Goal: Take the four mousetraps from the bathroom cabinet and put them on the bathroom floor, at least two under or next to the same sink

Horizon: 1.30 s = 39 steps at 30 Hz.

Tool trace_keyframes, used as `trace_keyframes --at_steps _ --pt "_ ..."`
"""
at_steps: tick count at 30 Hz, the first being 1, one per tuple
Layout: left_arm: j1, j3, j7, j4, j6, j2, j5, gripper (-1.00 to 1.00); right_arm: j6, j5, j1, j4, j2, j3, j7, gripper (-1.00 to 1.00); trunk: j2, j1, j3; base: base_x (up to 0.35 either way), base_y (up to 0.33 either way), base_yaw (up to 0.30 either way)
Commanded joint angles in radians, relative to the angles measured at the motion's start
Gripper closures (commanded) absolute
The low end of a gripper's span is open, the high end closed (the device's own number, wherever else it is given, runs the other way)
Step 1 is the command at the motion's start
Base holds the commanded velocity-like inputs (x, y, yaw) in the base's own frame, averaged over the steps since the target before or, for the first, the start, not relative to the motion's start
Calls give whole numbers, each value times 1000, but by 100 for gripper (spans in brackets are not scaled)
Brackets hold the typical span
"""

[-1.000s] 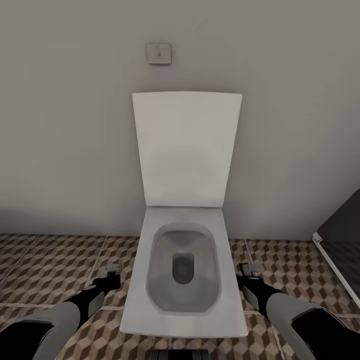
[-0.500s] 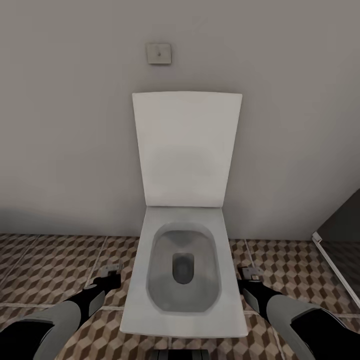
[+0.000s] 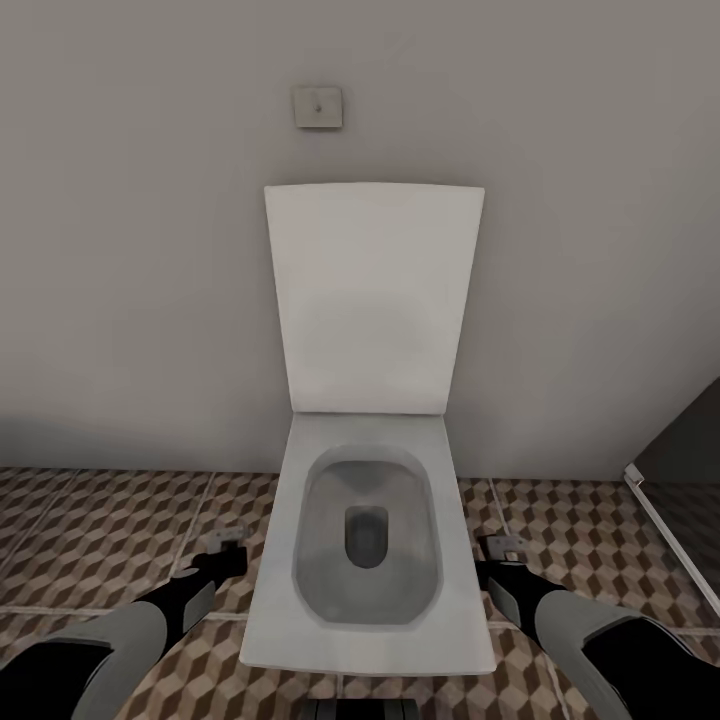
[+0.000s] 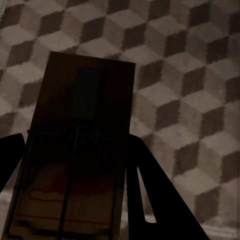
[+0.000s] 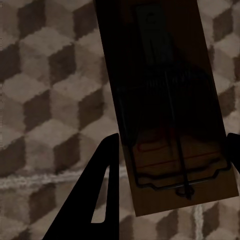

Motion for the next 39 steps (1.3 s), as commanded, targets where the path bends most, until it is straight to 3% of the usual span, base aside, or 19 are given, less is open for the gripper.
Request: trace_keyframes --at_steps 1,14,33,39 --pt "-1 -8 -2 1 -3 -2 9 100 3 -8 -1 1 1 9 -1 100 0 0 -1 0 0 0" --pt "-1 -7 6 2 0 -19 10 100 4 -8 -1 1 1 9 -1 100 0 0 -1 0 0 0" --pt "-1 -8 -4 3 0 -20 11 100 4 -6 -1 0 1 9 0 100 -5 8 -74 0 0 0" --pt "-1 -8 -4 3 -1 -20 11 100 4 -6 -1 -1 0 9 0 100 -5 8 -74 0 0 0"
